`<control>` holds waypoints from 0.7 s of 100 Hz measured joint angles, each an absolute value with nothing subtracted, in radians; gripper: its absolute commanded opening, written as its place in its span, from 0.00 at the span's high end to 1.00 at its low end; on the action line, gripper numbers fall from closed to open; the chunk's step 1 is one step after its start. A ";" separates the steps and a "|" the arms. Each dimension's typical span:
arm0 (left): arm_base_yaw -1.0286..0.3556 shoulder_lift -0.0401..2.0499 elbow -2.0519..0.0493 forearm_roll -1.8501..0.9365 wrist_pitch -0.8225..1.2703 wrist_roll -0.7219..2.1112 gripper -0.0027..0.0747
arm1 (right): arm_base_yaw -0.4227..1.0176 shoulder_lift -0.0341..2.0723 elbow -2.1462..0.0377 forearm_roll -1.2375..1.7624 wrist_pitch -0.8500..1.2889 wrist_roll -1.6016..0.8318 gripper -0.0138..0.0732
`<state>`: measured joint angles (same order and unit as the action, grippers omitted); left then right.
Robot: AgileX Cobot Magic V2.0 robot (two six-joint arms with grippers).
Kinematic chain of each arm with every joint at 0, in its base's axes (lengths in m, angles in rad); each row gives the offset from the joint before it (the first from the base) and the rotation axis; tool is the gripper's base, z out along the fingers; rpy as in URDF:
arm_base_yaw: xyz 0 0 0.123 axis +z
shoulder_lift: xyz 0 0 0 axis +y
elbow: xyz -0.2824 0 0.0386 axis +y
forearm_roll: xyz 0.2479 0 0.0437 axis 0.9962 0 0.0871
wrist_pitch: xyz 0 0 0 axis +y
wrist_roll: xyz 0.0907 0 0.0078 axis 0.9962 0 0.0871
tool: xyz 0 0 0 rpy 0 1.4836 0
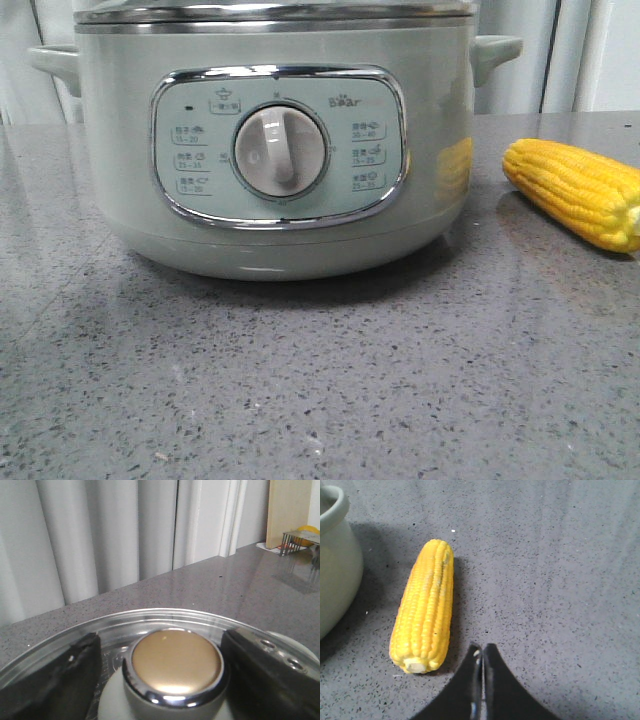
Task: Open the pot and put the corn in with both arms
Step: 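Lower the right gripper onto the yellow corn cob and grasp it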
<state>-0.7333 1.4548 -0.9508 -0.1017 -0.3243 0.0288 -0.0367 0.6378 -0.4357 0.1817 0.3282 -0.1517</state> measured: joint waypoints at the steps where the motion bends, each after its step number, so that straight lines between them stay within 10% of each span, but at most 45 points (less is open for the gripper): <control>1: -0.733 1.455 -0.949 -0.102 -0.329 0.029 0.40 | -0.037 0.638 -0.436 0.184 0.327 -0.152 0.91; 23: -0.733 1.474 -0.959 -0.102 -0.359 0.029 0.44 | -0.037 0.689 -0.456 0.202 0.382 -0.152 0.88; 54: -0.738 1.476 -0.959 -0.099 -0.366 0.025 0.99 | -0.037 0.917 -0.657 0.231 0.577 -0.152 0.44; 70: -0.738 1.476 -0.959 -0.099 -0.371 0.025 0.99 | -0.035 1.049 -0.757 0.268 0.643 -0.152 0.44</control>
<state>-0.7376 1.4763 -0.9593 -0.0989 -0.3706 0.0252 -0.0350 1.0491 -0.7573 0.2679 0.6432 -0.1517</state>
